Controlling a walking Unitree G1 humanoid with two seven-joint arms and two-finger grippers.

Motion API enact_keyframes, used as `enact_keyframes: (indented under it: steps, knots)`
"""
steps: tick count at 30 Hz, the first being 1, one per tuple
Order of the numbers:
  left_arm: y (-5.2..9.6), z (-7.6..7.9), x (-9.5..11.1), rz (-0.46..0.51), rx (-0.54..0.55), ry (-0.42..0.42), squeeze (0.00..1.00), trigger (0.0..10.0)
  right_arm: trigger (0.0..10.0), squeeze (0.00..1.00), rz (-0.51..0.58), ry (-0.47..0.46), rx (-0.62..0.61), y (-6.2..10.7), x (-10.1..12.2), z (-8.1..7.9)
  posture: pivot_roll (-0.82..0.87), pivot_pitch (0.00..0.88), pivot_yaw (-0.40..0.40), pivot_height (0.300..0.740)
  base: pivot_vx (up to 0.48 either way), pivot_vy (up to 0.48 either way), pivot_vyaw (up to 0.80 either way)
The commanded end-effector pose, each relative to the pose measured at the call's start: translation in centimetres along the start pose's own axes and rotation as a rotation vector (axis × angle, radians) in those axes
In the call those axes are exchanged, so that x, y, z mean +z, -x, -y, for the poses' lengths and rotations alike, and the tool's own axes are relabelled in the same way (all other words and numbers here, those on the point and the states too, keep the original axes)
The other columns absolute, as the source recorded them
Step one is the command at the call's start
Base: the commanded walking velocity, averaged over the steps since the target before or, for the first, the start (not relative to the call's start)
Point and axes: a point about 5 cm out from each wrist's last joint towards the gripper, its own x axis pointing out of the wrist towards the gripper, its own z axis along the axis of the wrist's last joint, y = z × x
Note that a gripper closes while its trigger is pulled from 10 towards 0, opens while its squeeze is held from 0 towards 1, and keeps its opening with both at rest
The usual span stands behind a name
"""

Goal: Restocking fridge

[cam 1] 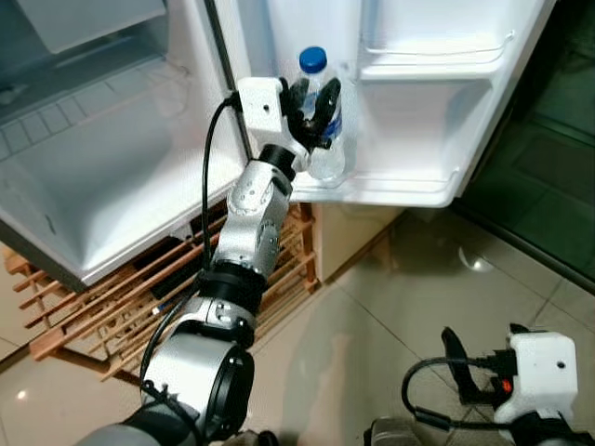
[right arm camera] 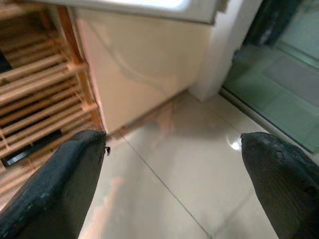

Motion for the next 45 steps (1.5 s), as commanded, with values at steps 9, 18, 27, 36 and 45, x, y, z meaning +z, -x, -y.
enact_keyframes:
  steps: [9,18,27,36,45]
  knots:
    - [-0.3,-0.5,1.1,0.109,0.013,-0.105,0.00,10.0,10.0,0.00,-0.045,0.016,-0.022,4.0,0.8,0.6,-0.54,0.264,0.088,0.740,0.000,0.000,0.00]
    - [-1.0,-0.6,3.6,0.205,0.010,-0.071,0.00,10.0,10.0,0.00,-0.068,0.008,-0.031,4.6,0.6,0.2,-0.55,0.272,0.110,0.740,0.000,0.000,0.00]
    - [-1.7,-1.3,5.3,0.265,0.022,-0.140,0.00,10.0,10.0,0.00,-0.085,-0.011,-0.041,5.0,0.2,-0.2,-0.54,0.293,0.126,0.740,0.000,0.000,0.00]
    - [-0.7,-2.7,2.1,0.097,0.067,-0.274,0.00,10.0,10.0,0.00,-0.112,-0.011,-0.046,5.6,-0.3,-0.2,-0.55,0.308,0.127,0.740,0.000,0.000,0.00]
    - [-0.7,-2.9,1.8,0.072,0.082,-0.254,0.00,10.0,10.0,0.00,-0.113,-0.010,-0.045,5.6,-0.3,-0.2,-0.55,0.308,0.127,0.740,0.000,0.000,0.00]
